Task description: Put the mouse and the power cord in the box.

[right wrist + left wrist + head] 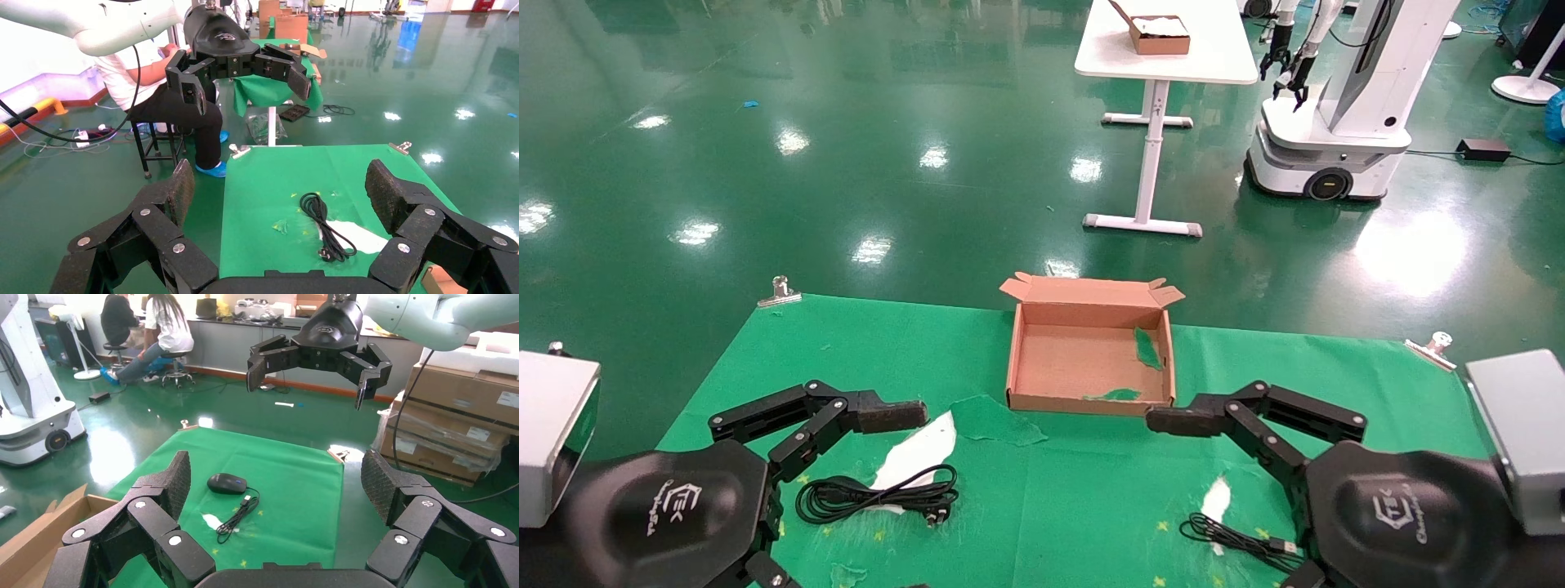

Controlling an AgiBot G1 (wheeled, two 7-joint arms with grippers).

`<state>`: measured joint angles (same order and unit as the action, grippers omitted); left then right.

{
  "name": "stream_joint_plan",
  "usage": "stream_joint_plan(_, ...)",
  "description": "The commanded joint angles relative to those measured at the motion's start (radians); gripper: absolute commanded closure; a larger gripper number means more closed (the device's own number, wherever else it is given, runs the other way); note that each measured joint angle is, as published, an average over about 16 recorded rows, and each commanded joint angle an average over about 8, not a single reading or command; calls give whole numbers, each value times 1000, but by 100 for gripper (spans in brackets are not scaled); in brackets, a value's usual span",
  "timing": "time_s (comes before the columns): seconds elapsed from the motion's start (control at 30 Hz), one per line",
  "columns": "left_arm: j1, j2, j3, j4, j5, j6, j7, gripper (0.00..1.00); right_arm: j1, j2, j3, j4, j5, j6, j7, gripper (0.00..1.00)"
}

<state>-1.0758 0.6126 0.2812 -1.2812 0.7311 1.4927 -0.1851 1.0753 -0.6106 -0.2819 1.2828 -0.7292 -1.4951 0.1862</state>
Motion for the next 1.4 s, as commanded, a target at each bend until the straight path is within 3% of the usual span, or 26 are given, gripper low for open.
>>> stream_joint_plan(0.03,0,0,0,0,0,0,0,0,0,0,0,0,0,0,0,0)
stream_joint_plan(1.13,0,-1,0,0,1,1,0,0,-1,1,-1,1,-2,-1,0,0)
stream_joint_plan(1.27,-6,-12,16,-13,44,5,-1,0,-4,15,-13,8,-35,3,9,0)
stream_joint_plan(1.4,-44,-25,68,-38,168,17,-21,0,2,46,-39,30,-114,17,33,0)
